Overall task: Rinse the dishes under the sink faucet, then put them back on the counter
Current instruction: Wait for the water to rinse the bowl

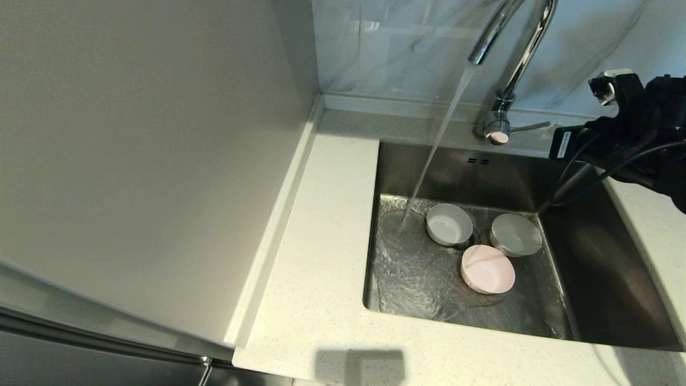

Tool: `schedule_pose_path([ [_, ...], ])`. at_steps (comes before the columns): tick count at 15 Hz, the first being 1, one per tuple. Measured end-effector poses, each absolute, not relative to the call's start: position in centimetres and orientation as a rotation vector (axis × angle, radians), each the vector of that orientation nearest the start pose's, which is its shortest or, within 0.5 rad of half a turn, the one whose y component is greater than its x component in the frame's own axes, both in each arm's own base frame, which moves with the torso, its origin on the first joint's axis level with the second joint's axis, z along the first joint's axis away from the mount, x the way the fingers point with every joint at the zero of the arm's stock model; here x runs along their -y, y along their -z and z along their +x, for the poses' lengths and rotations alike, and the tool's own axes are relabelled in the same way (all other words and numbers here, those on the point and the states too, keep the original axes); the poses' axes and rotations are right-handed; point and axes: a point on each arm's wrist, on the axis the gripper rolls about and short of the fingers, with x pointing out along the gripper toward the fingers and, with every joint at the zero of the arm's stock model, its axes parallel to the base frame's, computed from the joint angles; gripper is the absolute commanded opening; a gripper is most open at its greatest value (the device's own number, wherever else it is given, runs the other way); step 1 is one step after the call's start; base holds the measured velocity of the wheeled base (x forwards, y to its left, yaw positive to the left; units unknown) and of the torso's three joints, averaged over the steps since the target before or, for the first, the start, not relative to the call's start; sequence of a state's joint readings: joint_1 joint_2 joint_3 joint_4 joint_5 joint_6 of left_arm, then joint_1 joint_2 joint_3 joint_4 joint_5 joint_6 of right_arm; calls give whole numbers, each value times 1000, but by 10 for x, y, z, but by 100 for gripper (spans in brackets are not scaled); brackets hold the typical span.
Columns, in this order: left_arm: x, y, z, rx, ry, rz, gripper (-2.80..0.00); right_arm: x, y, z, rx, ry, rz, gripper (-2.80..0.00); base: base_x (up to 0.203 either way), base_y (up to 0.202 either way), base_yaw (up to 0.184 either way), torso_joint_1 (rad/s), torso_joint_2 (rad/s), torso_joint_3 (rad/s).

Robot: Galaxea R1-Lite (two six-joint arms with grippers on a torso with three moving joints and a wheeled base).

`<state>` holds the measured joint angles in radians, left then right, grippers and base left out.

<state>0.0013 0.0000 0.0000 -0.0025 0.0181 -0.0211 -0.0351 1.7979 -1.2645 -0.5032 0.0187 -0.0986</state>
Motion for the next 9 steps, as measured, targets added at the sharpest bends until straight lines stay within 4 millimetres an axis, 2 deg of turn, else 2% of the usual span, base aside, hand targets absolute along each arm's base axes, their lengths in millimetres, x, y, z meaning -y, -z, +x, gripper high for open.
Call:
schedule_pose_path([
  [9, 0, -76, -23, 3, -19, -21, -280, 10, -270, 389, 11, 8, -88, -280, 0, 0, 0, 0, 0, 0],
])
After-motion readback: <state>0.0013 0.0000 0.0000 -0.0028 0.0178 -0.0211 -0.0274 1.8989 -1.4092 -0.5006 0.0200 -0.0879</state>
